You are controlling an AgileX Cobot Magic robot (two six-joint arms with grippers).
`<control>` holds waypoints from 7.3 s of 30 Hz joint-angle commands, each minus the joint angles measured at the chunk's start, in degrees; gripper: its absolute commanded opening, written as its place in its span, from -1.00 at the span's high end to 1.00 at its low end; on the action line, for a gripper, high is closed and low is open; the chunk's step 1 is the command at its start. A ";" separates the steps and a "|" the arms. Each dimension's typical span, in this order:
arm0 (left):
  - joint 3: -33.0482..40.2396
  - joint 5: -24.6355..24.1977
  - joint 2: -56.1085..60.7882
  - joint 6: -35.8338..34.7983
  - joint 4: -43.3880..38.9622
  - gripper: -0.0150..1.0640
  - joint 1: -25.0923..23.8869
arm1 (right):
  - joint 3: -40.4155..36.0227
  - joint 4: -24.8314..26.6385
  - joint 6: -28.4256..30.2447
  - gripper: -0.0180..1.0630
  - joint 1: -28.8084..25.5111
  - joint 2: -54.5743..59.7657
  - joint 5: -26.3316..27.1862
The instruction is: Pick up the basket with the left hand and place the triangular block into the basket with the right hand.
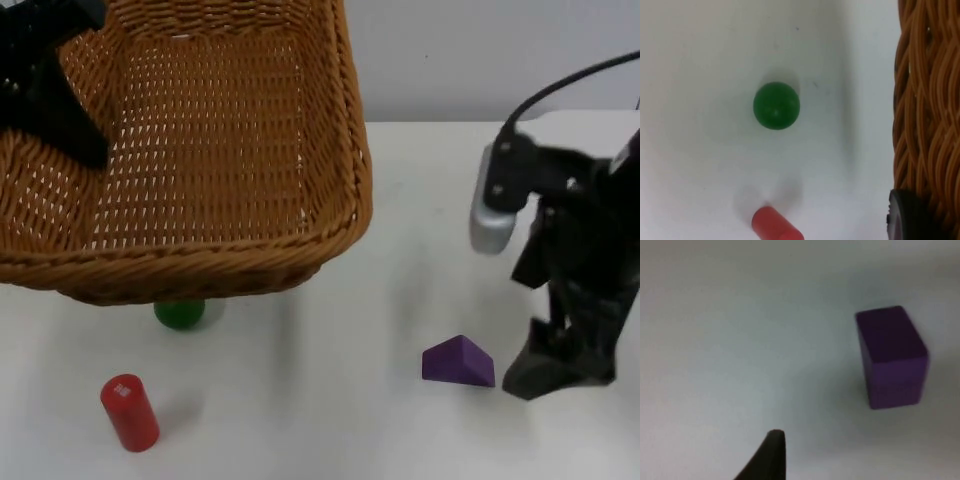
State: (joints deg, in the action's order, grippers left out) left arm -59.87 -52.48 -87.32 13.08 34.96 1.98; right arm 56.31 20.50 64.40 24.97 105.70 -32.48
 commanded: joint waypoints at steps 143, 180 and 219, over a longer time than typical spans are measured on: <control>-4.48 8.70 -14.97 -2.87 10.97 0.98 18.51 | 17.47 -33.20 -72.47 0.97 12.42 -7.71 -1.03; -4.48 8.25 -14.97 -2.87 9.94 0.98 18.51 | 17.47 -34.79 -74.22 -0.96 0.95 -30.55 8.60; -7.32 20.27 -29.98 1.60 12.82 0.98 23.32 | 15.74 -2.35 -45.48 -0.96 -28.28 -40.40 -5.20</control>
State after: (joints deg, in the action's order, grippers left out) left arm -66.17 -33.41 -117.12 14.26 45.40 24.85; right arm 72.04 17.57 18.18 -3.14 65.82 -37.18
